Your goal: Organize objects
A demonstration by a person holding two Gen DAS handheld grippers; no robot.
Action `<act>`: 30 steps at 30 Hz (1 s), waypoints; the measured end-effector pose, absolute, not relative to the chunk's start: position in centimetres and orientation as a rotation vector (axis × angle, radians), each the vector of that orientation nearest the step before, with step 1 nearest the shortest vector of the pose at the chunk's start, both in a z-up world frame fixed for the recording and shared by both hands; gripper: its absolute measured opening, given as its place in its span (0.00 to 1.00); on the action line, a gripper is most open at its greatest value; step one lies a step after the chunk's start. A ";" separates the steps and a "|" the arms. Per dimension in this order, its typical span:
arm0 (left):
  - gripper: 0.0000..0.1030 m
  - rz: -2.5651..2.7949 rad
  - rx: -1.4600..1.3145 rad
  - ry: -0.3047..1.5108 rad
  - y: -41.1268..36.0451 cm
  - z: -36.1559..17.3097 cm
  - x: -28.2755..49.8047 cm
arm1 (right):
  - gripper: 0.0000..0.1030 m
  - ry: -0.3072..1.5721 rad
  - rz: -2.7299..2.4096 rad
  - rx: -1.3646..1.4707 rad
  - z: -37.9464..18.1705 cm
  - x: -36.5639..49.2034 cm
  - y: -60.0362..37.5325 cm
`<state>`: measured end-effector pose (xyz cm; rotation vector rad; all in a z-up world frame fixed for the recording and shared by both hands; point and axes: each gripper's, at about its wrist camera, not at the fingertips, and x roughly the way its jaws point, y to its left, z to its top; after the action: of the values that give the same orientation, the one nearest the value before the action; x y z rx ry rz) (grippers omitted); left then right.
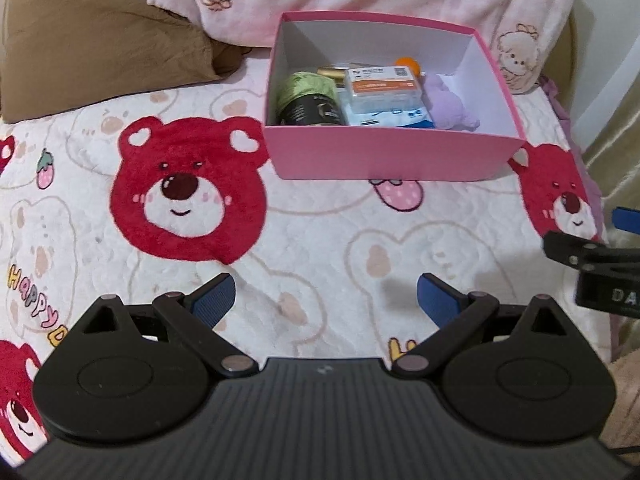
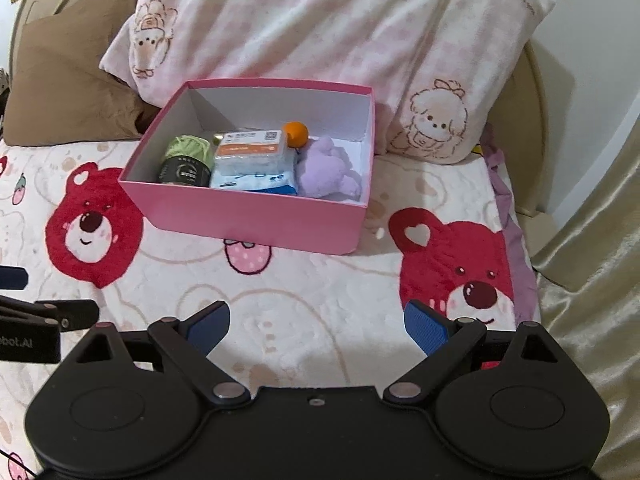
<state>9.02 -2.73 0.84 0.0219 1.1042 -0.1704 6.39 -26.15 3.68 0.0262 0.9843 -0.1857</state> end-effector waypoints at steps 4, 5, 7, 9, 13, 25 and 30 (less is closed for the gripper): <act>0.96 -0.153 -0.008 1.118 -2.2 0.7 8.8 | 0.93 0.991 -0.211 0.043 3.7 6.0 -26.3; 0.96 -0.160 -0.017 1.119 -2.1 0.8 8.8 | 0.93 0.980 -0.216 0.046 3.9 5.7 -26.3; 0.96 -0.174 -0.025 1.121 -2.1 1.0 8.5 | 0.93 0.973 -0.221 0.051 4.2 5.4 -26.3; 0.96 -0.188 -0.030 1.122 -2.2 1.2 8.4 | 0.93 0.977 -0.218 0.068 4.3 5.3 -26.4; 0.96 -0.182 -0.019 1.117 -2.3 1.6 8.2 | 0.93 0.988 -0.225 0.080 4.3 5.0 -26.3; 0.96 -0.169 0.007 1.099 -2.5 1.3 8.1 | 0.93 0.988 -0.242 0.066 4.5 4.6 -26.3; 0.96 -0.178 -0.011 1.116 -2.3 1.2 8.3 | 0.93 0.990 -0.239 0.060 4.5 4.6 -26.2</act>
<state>8.29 -2.29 1.16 -0.0106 1.1161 -0.1775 4.57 -26.19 4.55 0.0601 0.9904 -0.2387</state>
